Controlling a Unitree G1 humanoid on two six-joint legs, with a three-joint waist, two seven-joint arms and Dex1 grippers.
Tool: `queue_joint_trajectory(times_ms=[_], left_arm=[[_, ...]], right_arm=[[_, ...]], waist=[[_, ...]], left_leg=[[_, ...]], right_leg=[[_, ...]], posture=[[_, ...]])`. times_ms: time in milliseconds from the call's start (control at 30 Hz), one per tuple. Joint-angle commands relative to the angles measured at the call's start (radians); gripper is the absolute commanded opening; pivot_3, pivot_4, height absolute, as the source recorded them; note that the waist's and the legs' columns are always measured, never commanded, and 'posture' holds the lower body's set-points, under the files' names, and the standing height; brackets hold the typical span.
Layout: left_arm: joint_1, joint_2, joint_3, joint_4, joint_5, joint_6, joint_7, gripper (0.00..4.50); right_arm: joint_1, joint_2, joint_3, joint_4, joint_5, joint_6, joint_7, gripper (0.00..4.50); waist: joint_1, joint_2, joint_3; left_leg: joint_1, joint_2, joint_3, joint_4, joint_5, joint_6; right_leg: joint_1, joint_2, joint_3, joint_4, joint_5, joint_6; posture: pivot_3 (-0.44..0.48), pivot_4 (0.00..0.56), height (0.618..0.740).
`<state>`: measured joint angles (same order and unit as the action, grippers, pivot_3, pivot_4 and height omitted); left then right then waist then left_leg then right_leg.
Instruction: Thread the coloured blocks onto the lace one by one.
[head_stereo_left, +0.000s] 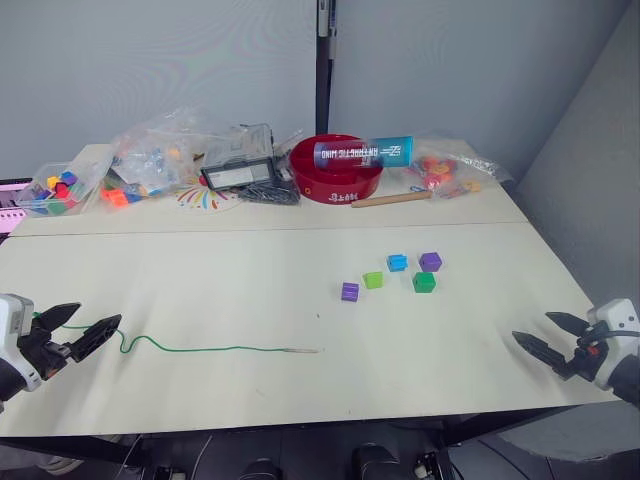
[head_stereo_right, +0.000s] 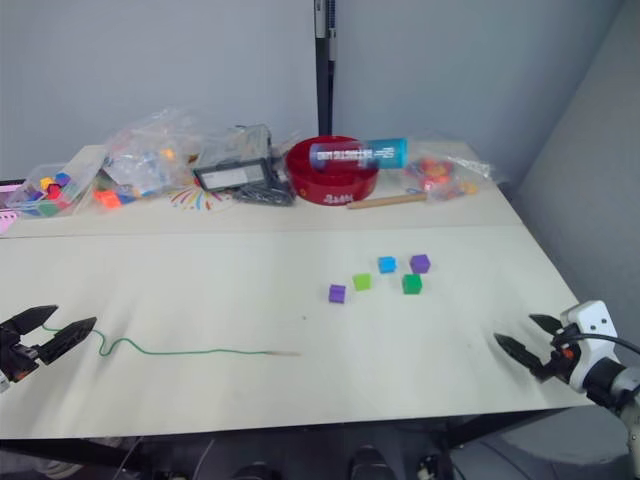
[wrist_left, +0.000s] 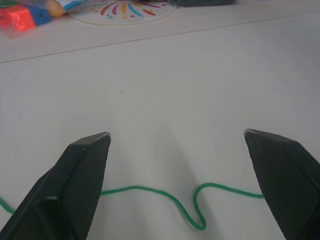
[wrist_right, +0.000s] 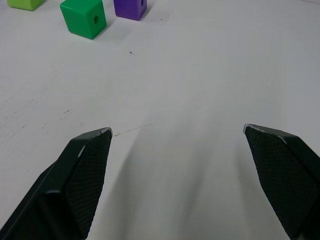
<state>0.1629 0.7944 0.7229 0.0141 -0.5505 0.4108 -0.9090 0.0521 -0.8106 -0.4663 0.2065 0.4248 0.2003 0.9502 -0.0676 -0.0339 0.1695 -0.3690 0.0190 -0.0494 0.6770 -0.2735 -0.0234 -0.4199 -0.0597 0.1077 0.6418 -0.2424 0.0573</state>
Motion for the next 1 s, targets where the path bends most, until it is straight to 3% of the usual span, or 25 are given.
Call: queue_joint_trajectory(times_ms=[33,167,467,667,767,1000], left_arm=[[-0.015,0.024,0.000,0.002,0.005,-0.027,-0.006,4.50],[-0.055,0.007,-0.048,-0.081,-0.054,0.023,-0.023,4.50],[-0.168,0.035,-0.327,-0.258,-0.161,0.127,-0.194,4.50],[-0.260,0.064,-0.599,-0.191,0.005,-0.043,-0.389,4.50],[-0.353,0.007,-0.725,-0.090,0.100,-0.161,-0.438,4.50],[-0.484,-0.109,-0.849,0.111,0.210,-0.314,-0.474,4.50]], right_arm=[[-0.013,0.009,-0.040,-0.019,0.027,-0.018,-0.010,4.46],[-0.068,0.053,-0.005,-0.082,0.085,-0.001,0.024,4.46],[-0.191,0.006,0.202,-0.313,0.197,0.169,0.240,4.46],[-0.278,-0.051,0.320,-0.393,0.218,0.227,0.367,4.46],[-0.287,-0.051,0.341,-0.395,0.185,0.199,0.380,4.46],[-0.231,-0.017,0.354,-0.394,0.128,0.119,0.342,4.46]], waist=[[0.000,0.000,0.000],[0.000,0.000,0.000],[0.001,0.000,0.000],[0.004,0.000,0.000],[0.008,0.000,0.000],[0.027,0.000,0.000]], left_leg=[[0.000,0.000,0.000,0.000,0.000,0.000],[0.000,0.000,0.000,0.001,0.000,0.000],[-0.001,0.000,-0.002,0.000,0.000,0.000],[-0.001,0.000,-0.002,0.000,0.000,0.000],[-0.001,0.000,-0.002,0.000,0.000,0.000],[-0.003,-0.001,-0.002,0.002,-0.001,0.001]], right_leg=[[0.000,0.000,0.000,0.000,0.000,0.000],[0.000,0.000,0.000,0.000,0.000,0.000],[-0.001,0.000,-0.001,0.001,0.000,0.000],[0.000,0.000,-0.001,0.000,0.000,0.000],[0.000,0.000,-0.002,0.000,0.000,0.000],[-0.001,0.000,-0.002,0.001,0.000,0.000]], posture=[[0.000,0.150,0.740],[0.000,0.150,0.740],[0.000,0.150,0.740],[0.000,0.150,0.740],[0.000,0.150,0.740],[0.000,0.150,0.740]])
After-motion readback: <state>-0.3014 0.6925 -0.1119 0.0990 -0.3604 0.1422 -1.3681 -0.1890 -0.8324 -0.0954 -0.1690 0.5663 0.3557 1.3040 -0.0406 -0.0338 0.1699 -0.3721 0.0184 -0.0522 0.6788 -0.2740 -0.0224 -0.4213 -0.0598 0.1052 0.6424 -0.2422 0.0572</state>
